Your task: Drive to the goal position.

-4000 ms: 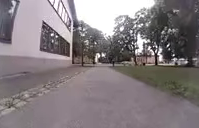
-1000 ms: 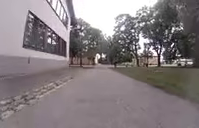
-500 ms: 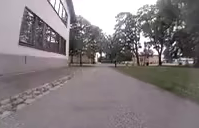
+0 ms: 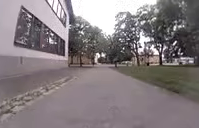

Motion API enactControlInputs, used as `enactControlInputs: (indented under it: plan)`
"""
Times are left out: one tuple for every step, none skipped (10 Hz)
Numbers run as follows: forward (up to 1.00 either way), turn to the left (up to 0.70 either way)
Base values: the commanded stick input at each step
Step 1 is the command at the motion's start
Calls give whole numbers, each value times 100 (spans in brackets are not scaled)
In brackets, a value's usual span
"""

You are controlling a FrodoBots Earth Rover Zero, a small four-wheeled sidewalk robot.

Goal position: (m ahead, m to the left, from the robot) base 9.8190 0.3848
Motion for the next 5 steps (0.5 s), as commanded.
enactControlInputs:
  plan:
    - [60,0]
    - [60,0]
    - [60,0]
    - [60,0]
    - [60,0]
